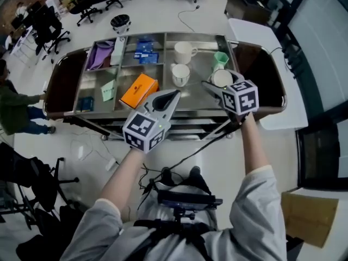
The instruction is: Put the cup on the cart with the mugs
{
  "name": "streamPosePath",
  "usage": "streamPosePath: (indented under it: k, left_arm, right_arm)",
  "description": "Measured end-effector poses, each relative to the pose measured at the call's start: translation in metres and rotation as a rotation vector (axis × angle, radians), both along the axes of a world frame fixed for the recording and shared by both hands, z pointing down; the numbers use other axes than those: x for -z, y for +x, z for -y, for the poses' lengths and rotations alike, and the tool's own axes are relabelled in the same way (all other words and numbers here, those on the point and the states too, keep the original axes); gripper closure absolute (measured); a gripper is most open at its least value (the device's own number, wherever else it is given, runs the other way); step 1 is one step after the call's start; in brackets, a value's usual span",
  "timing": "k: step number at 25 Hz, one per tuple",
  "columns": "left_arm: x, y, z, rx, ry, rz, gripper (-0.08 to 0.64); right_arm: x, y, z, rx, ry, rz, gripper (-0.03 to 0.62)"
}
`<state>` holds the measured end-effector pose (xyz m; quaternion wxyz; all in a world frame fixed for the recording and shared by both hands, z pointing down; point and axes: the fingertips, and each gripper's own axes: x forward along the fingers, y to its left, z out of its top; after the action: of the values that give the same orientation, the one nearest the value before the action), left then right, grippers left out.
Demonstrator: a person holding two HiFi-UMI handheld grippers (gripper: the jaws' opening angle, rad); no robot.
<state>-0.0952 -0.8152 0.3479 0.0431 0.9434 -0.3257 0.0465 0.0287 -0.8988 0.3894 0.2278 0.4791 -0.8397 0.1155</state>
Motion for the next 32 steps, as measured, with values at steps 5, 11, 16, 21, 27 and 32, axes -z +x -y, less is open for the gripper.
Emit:
streamPosePath:
  k: [5, 11, 16, 21, 27, 32]
  left_arm:
    - [-0.002, 0.015, 0.026, 0.015, -0.031, -0.019, 0.560]
    - [-0.010, 0.032, 0.040, 0.031, -0.049, -0.025, 0.560]
    - [-0.020, 0.035, 0.048, 0.043, -0.066, -0.030, 0.560]
    - [-0.025, 0.033, 0.050, 0.058, -0.077, -0.035, 0.560]
    - [-0.033, 0.026, 0.050, 0.074, -0.087, -0.033, 0.560]
    - [-0.038, 0.020, 0.052, 0.090, -0.102, -0.040, 0.560]
  right_arm:
    - [-0.036, 0.005, 0.032, 0.035, -0.094, -0.041, 0.158]
    - [-0.071, 0.010, 0.056, 0.082, -0.180, -0.089, 0.158]
    - [-0.096, 0.008, 0.069, 0.093, -0.224, -0.130, 0.158]
    - [-0.110, 0.011, 0.073, 0.102, -0.263, -0.145, 0.156]
    - [-0.123, 0.004, 0.077, 0.118, -0.276, -0.161, 0.156]
    - [-0.125, 0.001, 0.078, 0.143, -0.276, -0.169, 0.155]
